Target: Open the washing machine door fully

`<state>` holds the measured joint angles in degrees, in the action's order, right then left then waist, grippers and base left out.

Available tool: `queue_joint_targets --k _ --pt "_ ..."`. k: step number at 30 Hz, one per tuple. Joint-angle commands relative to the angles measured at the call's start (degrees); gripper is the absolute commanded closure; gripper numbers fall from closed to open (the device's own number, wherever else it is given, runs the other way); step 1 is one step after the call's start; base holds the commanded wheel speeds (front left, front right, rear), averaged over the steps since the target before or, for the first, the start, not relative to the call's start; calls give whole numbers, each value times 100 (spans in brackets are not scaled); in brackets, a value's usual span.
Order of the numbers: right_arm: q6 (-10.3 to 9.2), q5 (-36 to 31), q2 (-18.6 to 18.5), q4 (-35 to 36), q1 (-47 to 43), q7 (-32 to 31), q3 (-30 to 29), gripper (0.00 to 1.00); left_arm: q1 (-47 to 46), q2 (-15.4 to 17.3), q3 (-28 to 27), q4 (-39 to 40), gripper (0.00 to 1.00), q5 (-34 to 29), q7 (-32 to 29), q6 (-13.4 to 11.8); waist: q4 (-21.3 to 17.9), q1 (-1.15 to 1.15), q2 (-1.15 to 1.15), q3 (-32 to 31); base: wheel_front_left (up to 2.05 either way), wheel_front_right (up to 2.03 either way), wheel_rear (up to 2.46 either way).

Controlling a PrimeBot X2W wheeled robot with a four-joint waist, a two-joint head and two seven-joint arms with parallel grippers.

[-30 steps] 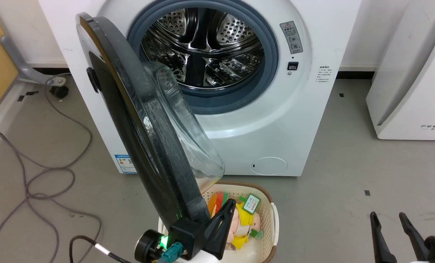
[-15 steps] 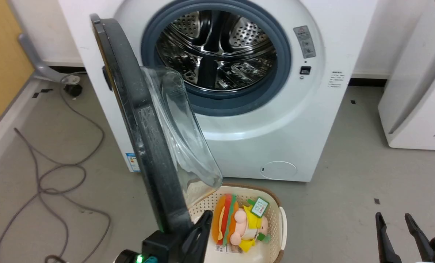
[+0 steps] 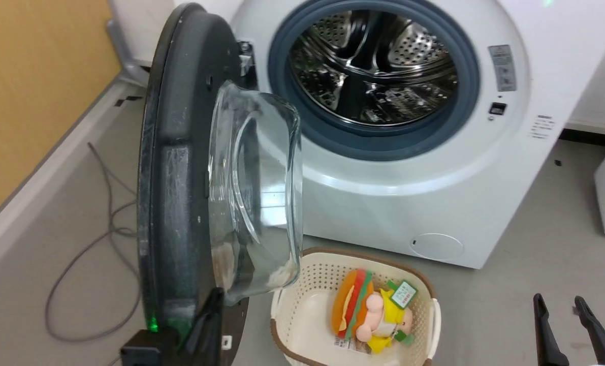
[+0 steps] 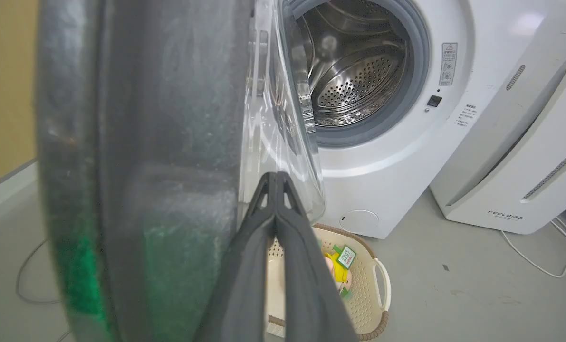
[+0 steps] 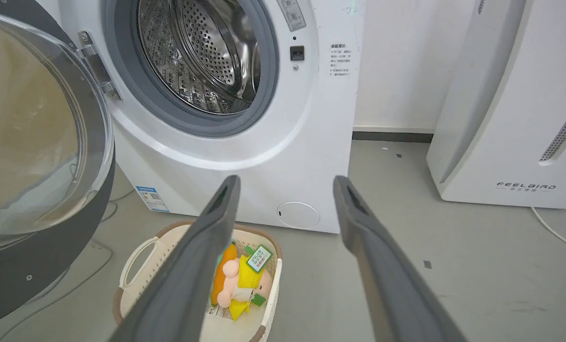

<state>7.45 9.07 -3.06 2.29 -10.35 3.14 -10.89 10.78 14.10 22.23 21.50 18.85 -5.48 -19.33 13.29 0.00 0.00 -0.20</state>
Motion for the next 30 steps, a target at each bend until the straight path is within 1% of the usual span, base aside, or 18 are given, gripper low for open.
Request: queue_joint_targets --k 1,8,13,17,22,25,30 --pt "3 25 18 21 -67 23 -13 0 101 68 -113 52 100 6 33 -83 126 0 0 26 0 0 0" --pt "3 27 18 16 -16 16 25 0 212 365 -608 -44 100 64 50 -219 199 0 0 74 0 0 0" --pt "3 38 18 12 -4 18 35 0 249 540 -1141 -323 100 274 163 -304 118 0 0 110 0 0 0" --pt "3 58 18 -9 22 21 32 0 241 712 -1591 -722 100 491 287 -289 15 0 0 138 0 0 0" --pt "3 69 18 -42 36 18 8 0 59 831 -2119 -1430 100 887 497 -167 -81 0 0 143 0 0 0" --pt "3 83 18 -51 50 14 16 0 -183 919 -2448 -2068 100 1174 687 7 -136 0 0 150 0 0 0" --pt "3 68 18 -34 104 -14 74 0 -657 1040 -2828 -3138 100 1467 1010 209 -251 0 0 190 0 0 0"
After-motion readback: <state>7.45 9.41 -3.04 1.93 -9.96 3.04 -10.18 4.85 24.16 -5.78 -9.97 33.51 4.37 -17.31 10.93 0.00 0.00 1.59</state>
